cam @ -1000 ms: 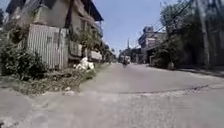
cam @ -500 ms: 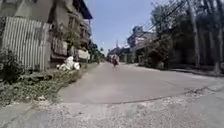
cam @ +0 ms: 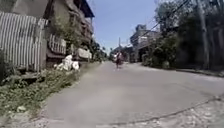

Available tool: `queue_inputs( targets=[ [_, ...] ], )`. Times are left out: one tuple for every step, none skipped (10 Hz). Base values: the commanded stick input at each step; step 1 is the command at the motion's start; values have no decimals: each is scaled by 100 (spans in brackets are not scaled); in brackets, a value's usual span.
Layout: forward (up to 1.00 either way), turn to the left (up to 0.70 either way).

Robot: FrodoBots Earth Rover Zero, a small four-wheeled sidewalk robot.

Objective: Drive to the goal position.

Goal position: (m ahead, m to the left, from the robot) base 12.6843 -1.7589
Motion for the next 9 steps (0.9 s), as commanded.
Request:
queue_inputs(
  targets=[
    [100,0],
    [100,0],
    [100,0],
    [100,0],
    [100,0],
    [100,0],
    [100,0],
    [100,0],
    [100,0]
  ],
)
